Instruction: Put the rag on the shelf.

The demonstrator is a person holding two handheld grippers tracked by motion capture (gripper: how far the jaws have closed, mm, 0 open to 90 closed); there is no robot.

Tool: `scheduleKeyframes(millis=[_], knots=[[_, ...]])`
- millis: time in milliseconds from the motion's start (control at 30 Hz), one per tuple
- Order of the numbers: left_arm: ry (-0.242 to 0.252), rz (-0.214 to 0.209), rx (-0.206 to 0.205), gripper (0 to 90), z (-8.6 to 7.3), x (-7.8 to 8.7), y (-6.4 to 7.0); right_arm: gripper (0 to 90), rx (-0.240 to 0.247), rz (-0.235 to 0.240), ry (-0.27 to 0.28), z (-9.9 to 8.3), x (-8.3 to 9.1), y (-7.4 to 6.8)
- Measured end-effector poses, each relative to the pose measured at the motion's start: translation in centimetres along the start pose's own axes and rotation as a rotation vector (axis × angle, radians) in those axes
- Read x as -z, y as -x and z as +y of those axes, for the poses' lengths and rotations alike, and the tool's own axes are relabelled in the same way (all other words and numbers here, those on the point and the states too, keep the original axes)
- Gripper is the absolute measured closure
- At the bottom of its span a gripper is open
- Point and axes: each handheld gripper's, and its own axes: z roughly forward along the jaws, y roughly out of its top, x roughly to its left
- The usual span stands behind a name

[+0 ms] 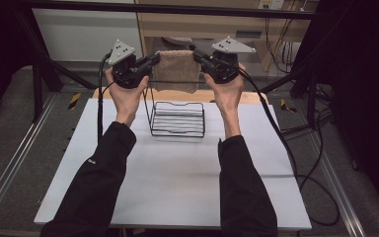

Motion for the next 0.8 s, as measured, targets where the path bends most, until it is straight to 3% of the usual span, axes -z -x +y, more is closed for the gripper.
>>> scheduleKeyframes(millis=[800], knots=[[-0.013, -0.026, -0.007, 85.4, -2.6, 1.3, 0.3, 87.1, 0.033, 0.028, -0.025, -1.9, 0.9, -1.0]])
